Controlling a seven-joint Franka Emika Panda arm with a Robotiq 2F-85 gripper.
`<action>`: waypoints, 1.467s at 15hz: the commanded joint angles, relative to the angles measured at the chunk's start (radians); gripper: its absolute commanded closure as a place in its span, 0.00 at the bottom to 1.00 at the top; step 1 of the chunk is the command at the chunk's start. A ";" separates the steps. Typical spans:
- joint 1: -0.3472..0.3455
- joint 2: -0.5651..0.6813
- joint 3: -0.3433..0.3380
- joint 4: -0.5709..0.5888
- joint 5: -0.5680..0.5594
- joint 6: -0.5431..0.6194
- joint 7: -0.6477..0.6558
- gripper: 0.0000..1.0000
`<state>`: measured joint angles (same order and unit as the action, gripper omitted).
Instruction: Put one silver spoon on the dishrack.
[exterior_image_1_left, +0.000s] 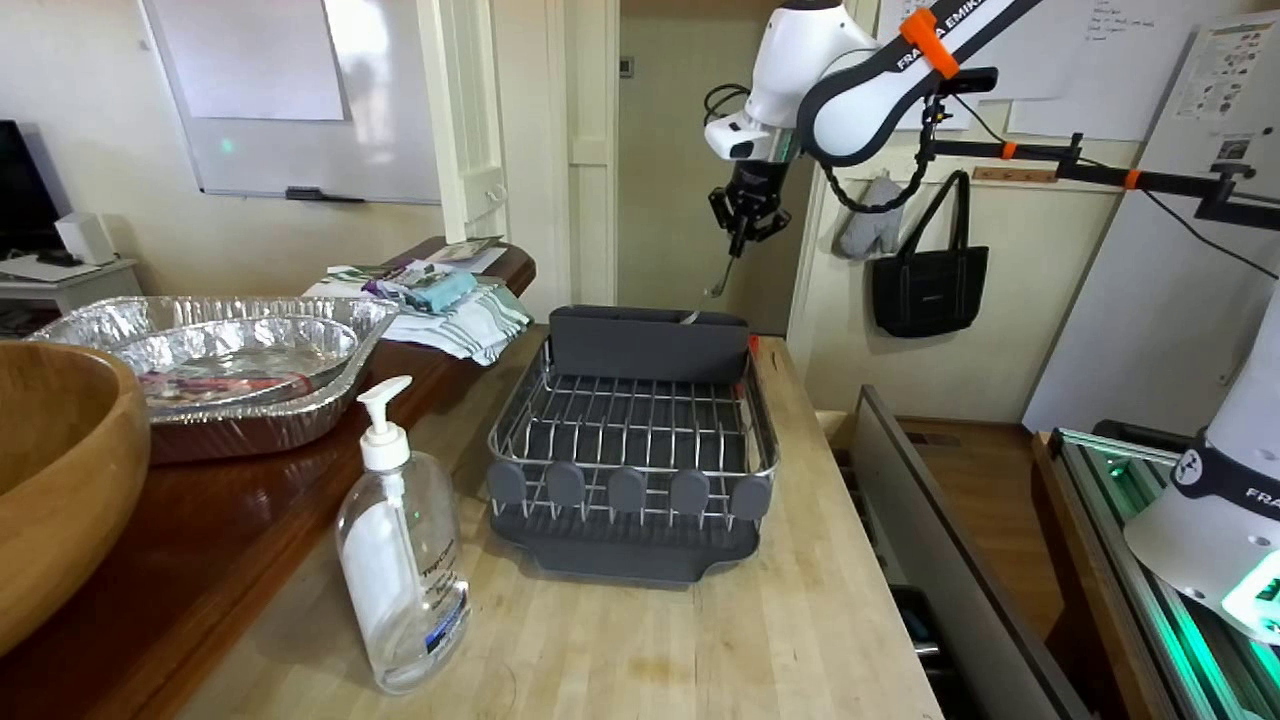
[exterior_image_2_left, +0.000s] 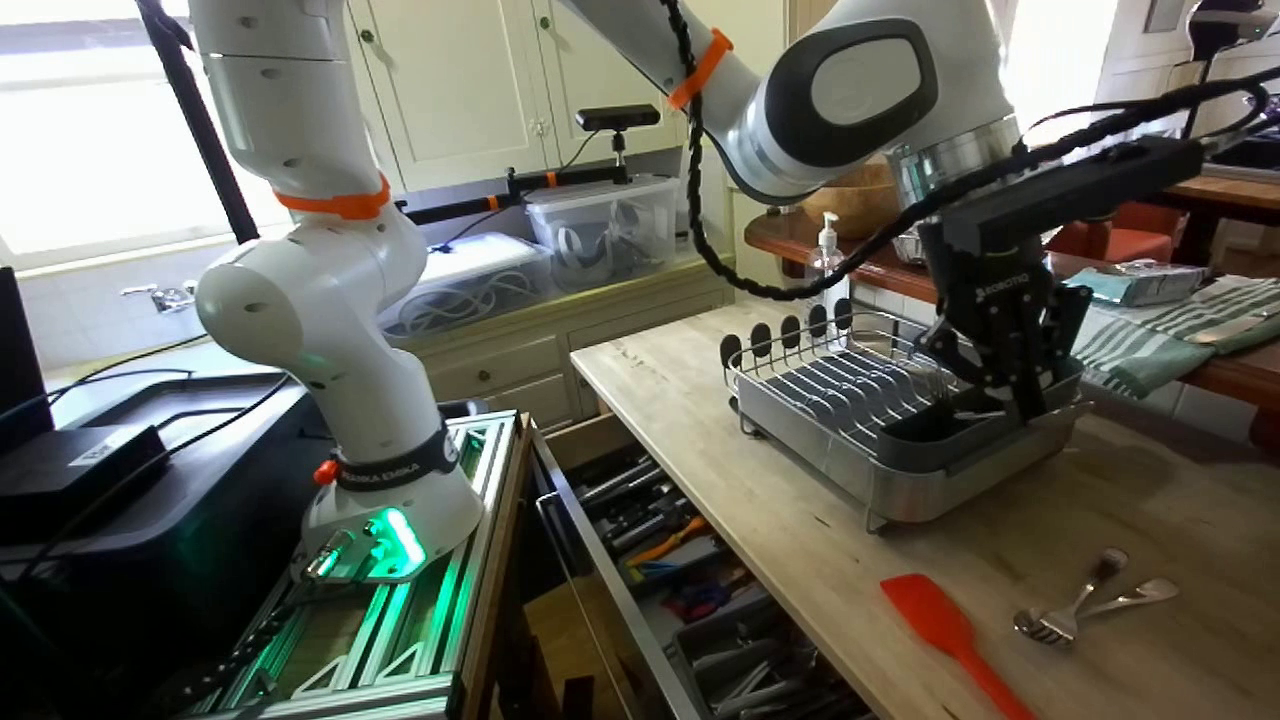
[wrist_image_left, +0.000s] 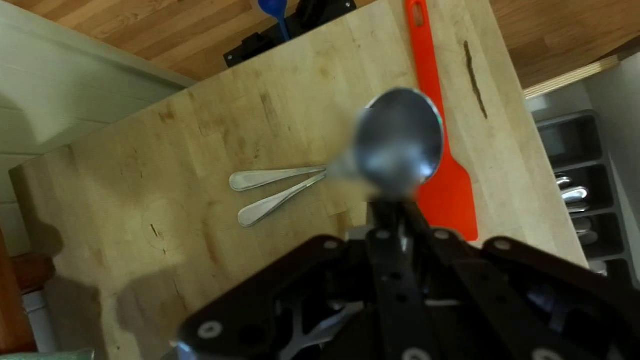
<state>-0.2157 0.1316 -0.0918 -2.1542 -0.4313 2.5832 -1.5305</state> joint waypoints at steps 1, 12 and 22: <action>0.024 -0.074 -0.024 -0.077 -0.048 -0.014 -0.020 0.98; 0.082 -0.054 -0.018 -0.084 -0.326 -0.005 0.195 0.98; 0.135 0.007 0.002 -0.069 -0.607 -0.015 0.432 0.98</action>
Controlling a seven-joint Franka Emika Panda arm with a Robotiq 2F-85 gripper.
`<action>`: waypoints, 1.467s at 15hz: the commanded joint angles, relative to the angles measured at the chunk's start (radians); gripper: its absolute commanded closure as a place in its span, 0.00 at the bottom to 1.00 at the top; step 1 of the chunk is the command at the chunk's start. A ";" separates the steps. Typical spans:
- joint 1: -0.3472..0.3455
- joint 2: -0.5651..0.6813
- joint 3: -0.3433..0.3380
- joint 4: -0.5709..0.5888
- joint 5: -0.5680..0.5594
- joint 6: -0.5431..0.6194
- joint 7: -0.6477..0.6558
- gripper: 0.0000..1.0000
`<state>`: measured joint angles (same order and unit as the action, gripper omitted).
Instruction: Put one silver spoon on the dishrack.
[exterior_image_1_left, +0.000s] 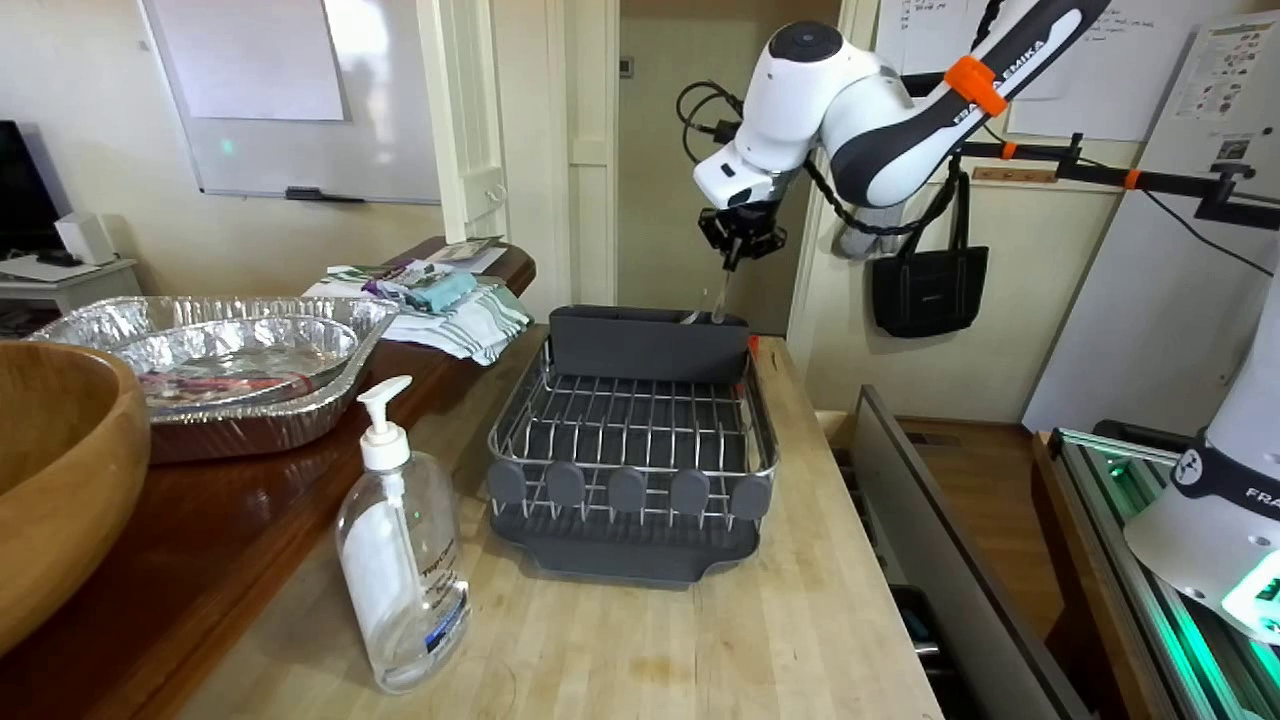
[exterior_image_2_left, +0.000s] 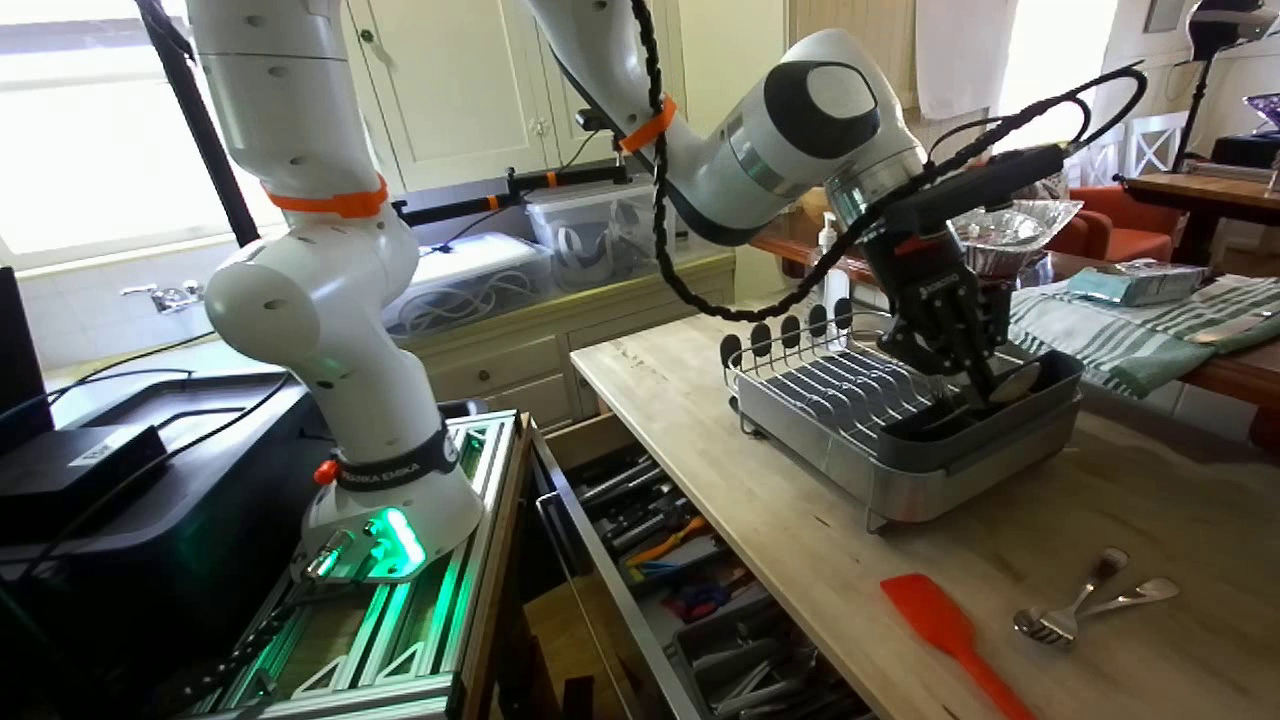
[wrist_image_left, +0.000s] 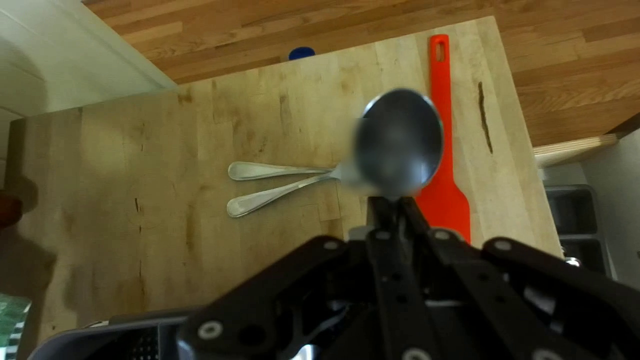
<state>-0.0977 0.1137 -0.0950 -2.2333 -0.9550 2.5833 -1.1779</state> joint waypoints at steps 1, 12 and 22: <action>0.021 0.030 0.009 0.008 -0.103 -0.016 0.095 0.98; 0.047 0.081 0.034 0.007 -0.294 -0.041 0.325 0.98; 0.053 0.095 0.053 0.003 -0.352 -0.082 0.418 0.37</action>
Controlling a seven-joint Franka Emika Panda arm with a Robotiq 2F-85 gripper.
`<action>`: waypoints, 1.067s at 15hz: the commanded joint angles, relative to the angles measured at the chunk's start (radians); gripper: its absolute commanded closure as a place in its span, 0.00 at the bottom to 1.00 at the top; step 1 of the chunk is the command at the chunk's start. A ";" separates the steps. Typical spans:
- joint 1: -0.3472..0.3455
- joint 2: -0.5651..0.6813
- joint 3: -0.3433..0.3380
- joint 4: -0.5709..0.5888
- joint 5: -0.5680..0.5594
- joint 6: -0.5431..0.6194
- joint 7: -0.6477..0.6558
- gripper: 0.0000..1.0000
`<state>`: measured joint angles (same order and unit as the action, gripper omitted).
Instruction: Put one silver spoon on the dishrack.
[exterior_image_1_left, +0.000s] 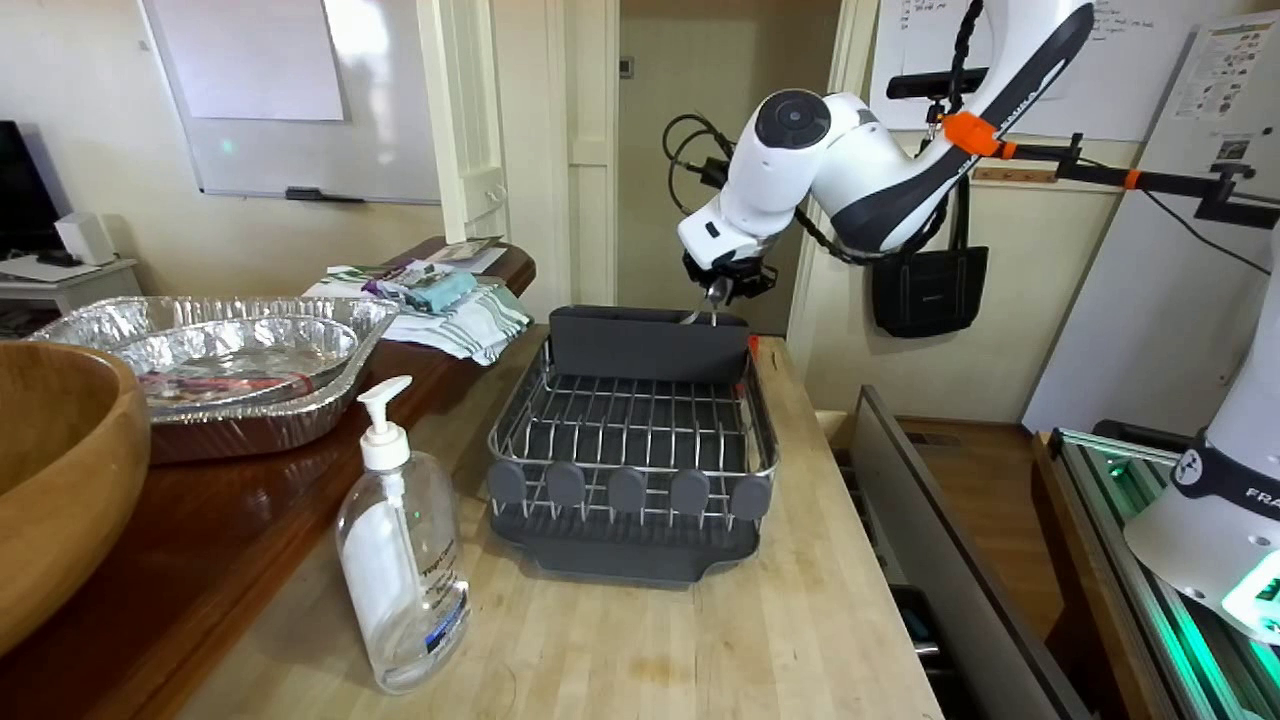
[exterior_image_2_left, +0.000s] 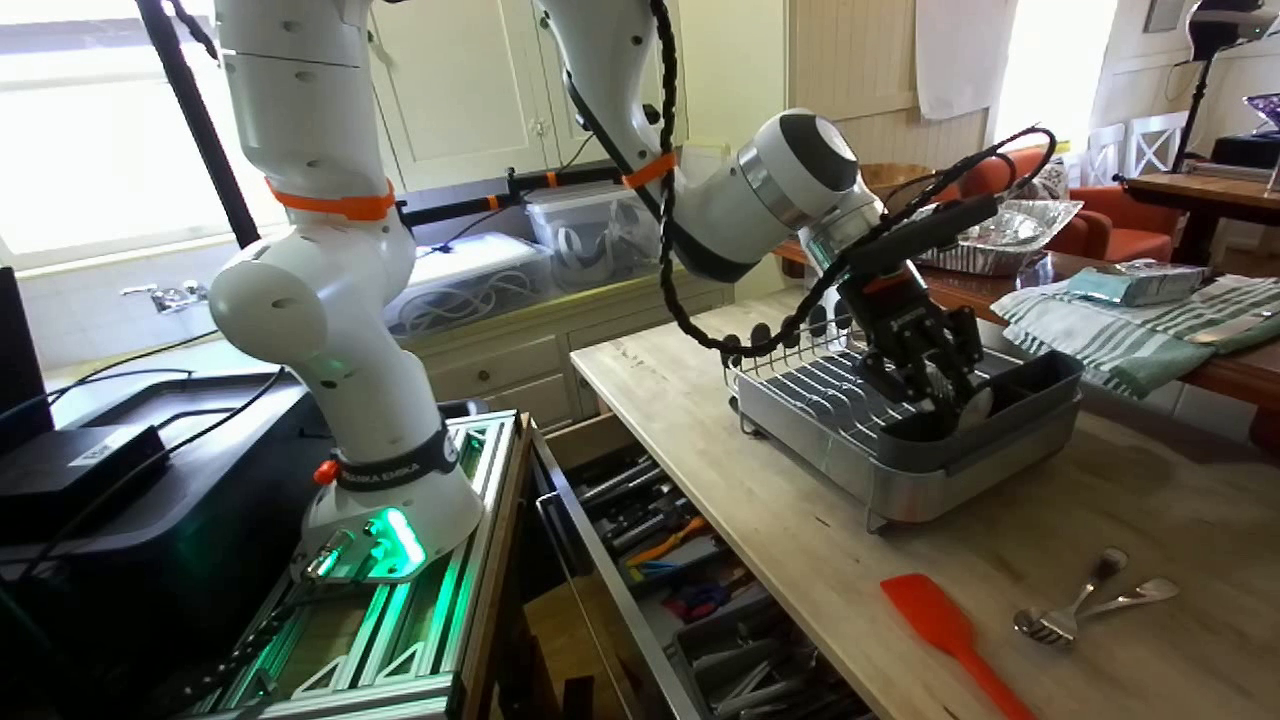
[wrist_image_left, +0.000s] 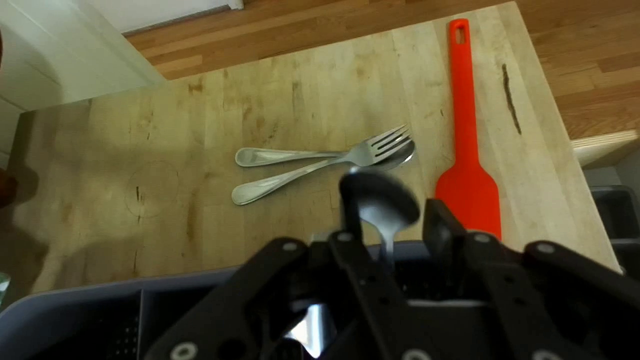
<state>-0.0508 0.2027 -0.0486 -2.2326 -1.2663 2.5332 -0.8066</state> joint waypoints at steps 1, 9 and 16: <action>0.007 0.005 0.007 0.003 -0.043 -0.036 0.049 0.35; -0.005 -0.037 0.009 -0.018 -0.018 0.001 0.044 0.00; -0.043 -0.119 -0.002 -0.054 0.109 0.128 0.055 0.00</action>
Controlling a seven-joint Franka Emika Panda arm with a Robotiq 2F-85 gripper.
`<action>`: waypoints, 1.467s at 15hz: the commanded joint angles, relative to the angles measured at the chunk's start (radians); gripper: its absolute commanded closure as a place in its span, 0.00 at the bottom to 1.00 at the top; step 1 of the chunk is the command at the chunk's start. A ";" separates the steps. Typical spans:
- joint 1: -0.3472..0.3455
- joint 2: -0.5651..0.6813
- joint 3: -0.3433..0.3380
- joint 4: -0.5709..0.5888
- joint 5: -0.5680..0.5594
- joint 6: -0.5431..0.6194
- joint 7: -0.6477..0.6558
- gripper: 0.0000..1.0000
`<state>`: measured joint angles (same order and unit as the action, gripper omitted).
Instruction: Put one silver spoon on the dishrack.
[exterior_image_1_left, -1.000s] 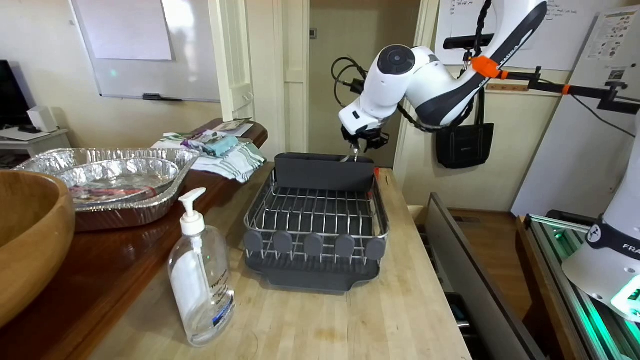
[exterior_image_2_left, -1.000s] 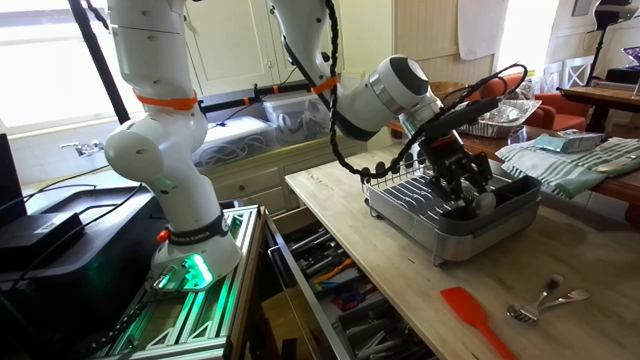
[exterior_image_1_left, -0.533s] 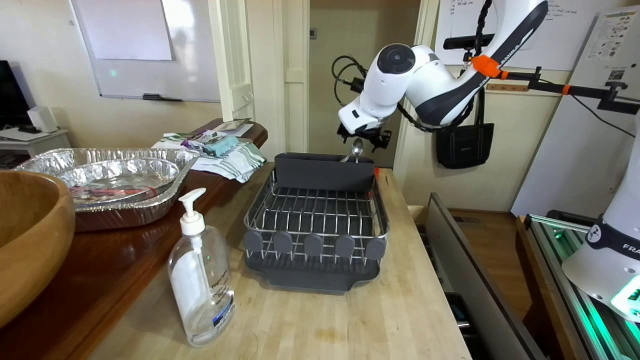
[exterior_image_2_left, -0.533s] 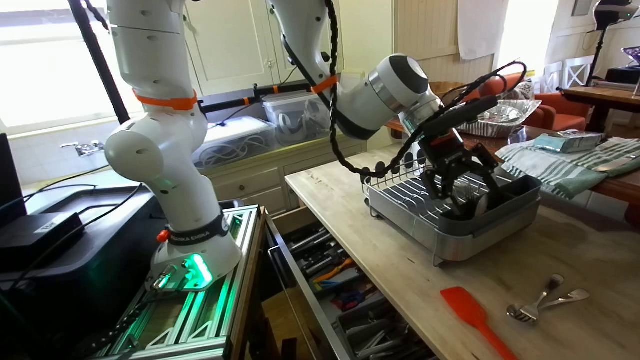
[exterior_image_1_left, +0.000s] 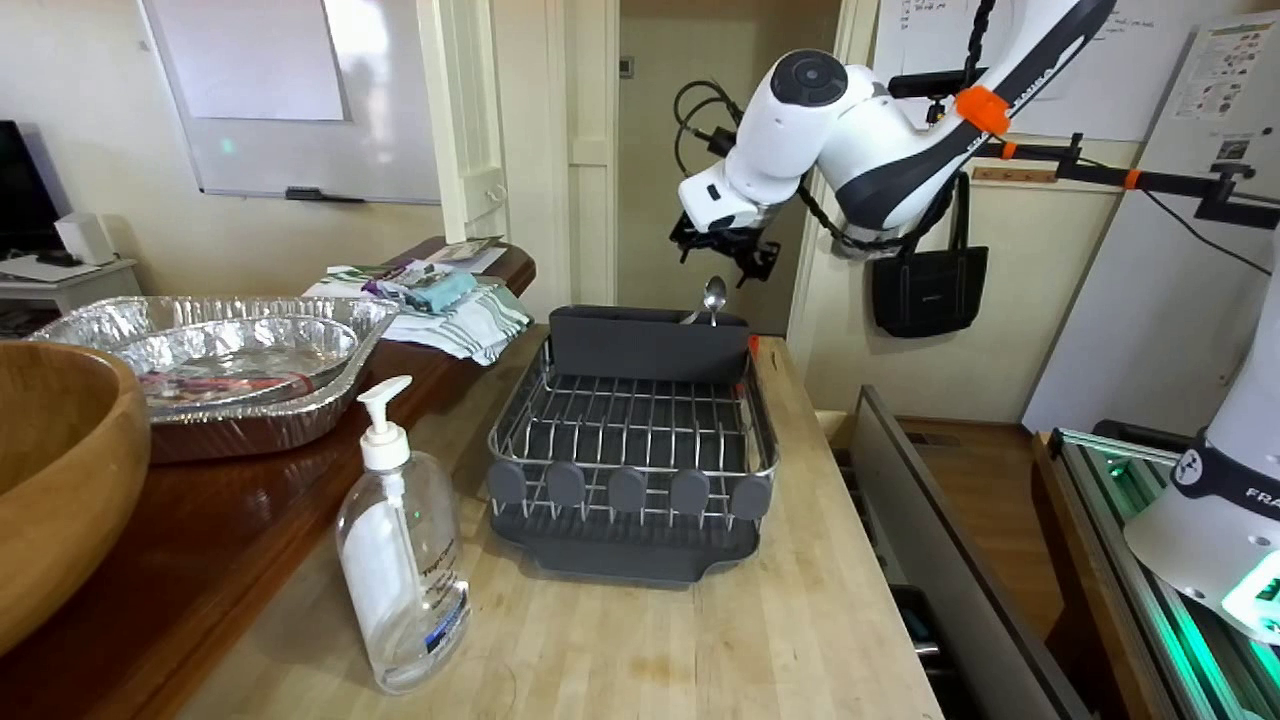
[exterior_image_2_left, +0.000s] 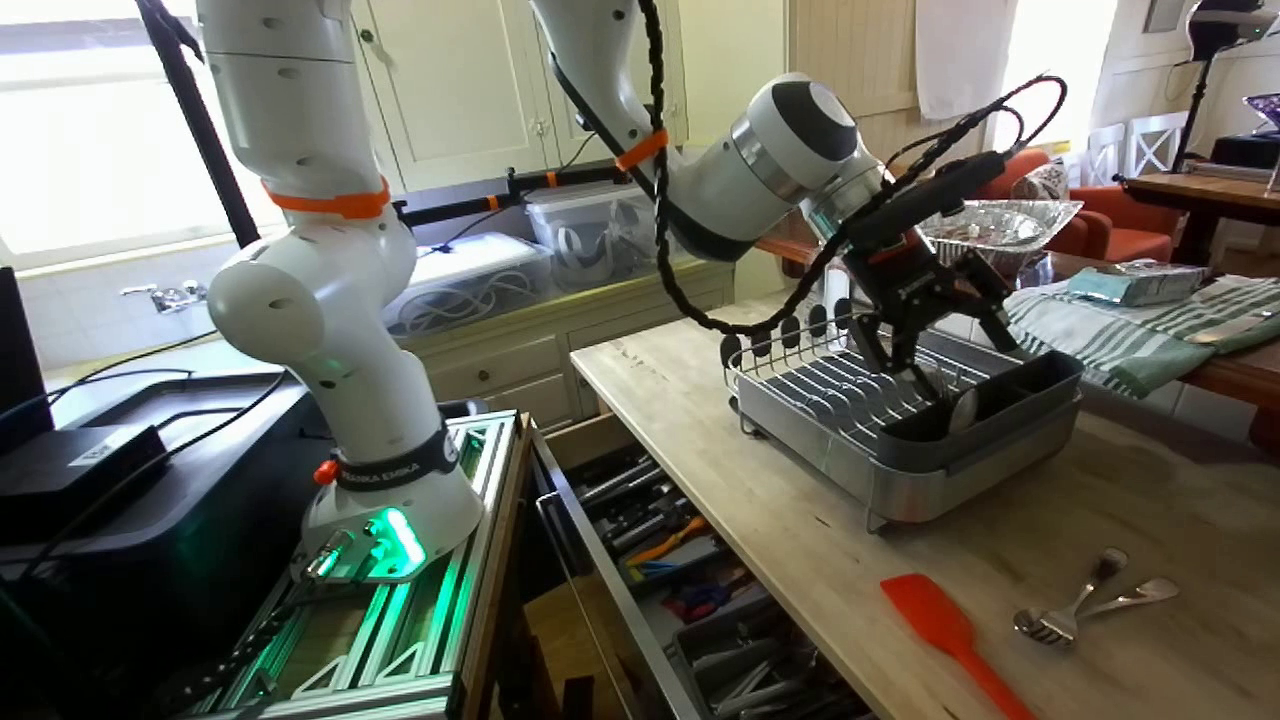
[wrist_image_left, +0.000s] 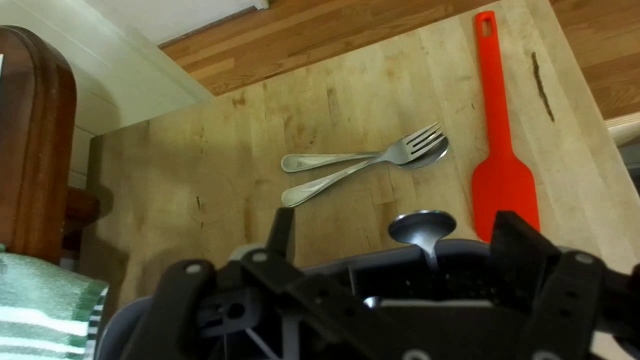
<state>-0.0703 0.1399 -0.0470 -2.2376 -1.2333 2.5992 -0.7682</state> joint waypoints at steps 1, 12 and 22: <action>-0.031 -0.067 -0.005 -0.058 0.134 0.079 0.017 0.00; -0.030 -0.170 -0.029 -0.028 0.868 -0.113 -0.094 0.00; -0.074 -0.149 -0.113 0.088 1.261 -0.280 -0.022 0.00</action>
<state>-0.1351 -0.0250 -0.1476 -2.1816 -0.0742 2.3699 -0.8226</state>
